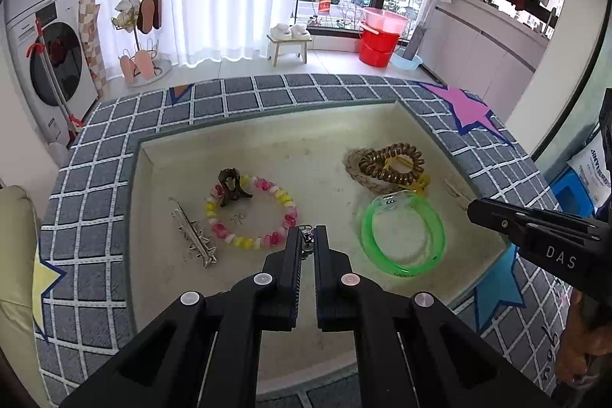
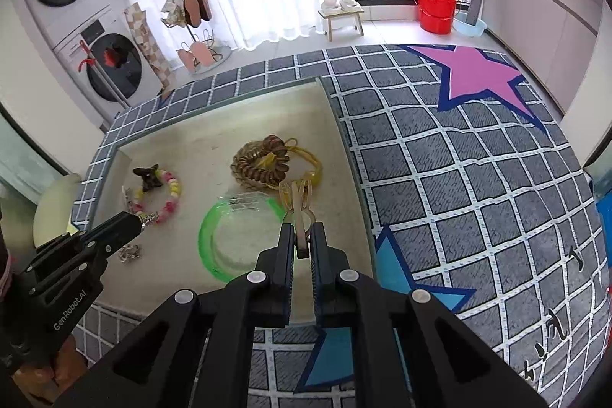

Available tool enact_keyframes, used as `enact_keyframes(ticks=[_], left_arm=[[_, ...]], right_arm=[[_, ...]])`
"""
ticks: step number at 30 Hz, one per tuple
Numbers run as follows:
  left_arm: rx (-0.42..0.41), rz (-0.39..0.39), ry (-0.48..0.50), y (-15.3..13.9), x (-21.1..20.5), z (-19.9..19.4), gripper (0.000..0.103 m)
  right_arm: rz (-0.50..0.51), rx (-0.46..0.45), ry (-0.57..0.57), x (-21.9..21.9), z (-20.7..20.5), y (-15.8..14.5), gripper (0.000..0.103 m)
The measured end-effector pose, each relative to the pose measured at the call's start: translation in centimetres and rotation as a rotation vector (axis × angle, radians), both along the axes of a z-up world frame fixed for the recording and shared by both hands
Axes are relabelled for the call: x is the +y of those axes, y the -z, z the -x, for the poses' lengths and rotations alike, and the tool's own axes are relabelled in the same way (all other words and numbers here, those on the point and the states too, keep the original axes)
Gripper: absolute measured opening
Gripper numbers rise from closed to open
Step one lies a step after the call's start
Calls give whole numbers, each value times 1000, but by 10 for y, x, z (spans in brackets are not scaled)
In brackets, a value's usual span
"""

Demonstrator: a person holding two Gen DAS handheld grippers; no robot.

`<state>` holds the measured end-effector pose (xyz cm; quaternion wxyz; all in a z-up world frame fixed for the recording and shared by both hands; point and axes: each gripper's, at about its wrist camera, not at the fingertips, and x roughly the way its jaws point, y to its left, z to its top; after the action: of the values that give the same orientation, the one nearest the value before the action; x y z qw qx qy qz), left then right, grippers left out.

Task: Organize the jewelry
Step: 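Carry the pendant and hair tie into the tray and open both tools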

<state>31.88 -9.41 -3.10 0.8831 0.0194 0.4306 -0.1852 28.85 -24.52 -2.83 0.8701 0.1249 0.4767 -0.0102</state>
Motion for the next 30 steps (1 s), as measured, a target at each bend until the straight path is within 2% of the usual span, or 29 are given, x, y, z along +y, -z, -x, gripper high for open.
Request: enact_keyframes(ticks=[16, 23, 26, 30], left_arm=[[51, -81, 16, 26, -11, -6, 20], [21, -155, 26, 25, -21, -3, 20], [21, -152, 21, 25, -19, -3, 20], [20, -140, 1, 23, -15, -3, 20]], right_arm=[[-9, 52, 18, -2, -10, 30, 9], [26, 57, 1, 7, -12, 31, 9], [23, 63, 3, 7, -12, 31, 10], [-30, 61, 12, 1, -9, 28, 10]])
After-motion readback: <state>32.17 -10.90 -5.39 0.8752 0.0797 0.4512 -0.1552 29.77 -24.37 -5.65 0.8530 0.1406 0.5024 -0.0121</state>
